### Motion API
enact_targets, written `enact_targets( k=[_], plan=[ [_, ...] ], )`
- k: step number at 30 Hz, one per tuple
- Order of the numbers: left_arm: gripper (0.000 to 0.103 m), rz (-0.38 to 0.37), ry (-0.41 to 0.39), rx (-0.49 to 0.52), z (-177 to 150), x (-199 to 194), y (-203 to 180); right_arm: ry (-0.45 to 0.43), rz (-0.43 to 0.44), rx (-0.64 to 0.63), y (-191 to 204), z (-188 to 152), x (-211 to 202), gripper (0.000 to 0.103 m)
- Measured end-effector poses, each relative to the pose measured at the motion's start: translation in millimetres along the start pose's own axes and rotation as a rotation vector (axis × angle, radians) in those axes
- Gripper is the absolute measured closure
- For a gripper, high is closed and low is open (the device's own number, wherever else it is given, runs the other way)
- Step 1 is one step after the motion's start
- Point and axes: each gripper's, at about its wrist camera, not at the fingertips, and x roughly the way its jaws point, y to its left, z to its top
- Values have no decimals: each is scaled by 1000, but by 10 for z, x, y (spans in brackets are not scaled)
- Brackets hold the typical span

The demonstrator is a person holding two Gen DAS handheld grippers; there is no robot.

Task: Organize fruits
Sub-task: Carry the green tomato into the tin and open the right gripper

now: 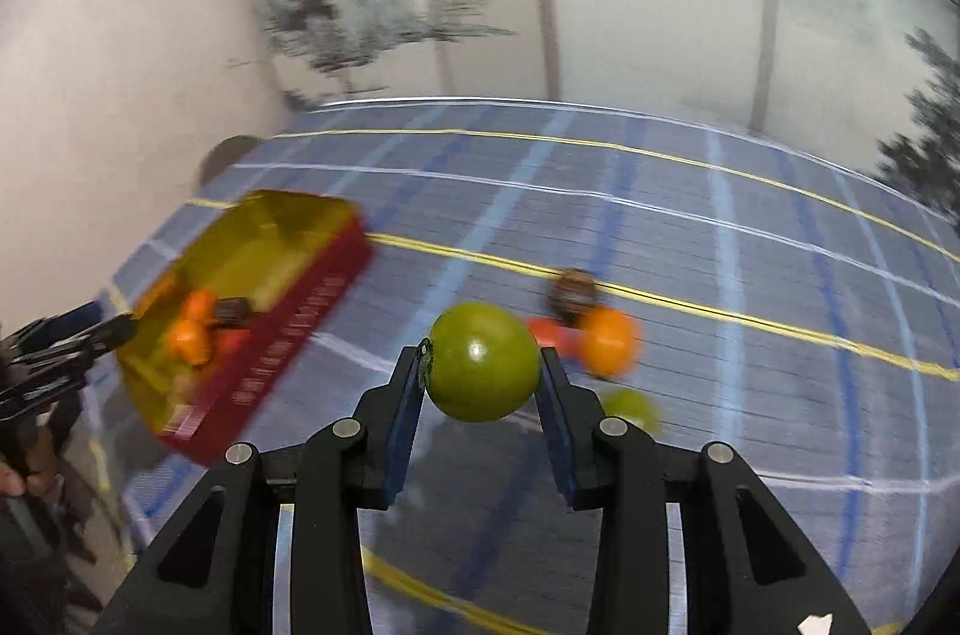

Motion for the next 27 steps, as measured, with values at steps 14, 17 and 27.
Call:
enact_targets(
  k=[14,17,27],
  plan=[
    [31,86,41,-129,-107,-4,600,72,227,-236,1423,71,453,68],
    [31,90,51,-146,-127,13,669,96,240,-258,1571,31,565,68],
    [31,104,62,-144,-175,35,768,148,236,-284,1737,-58,800,68]
  ],
)
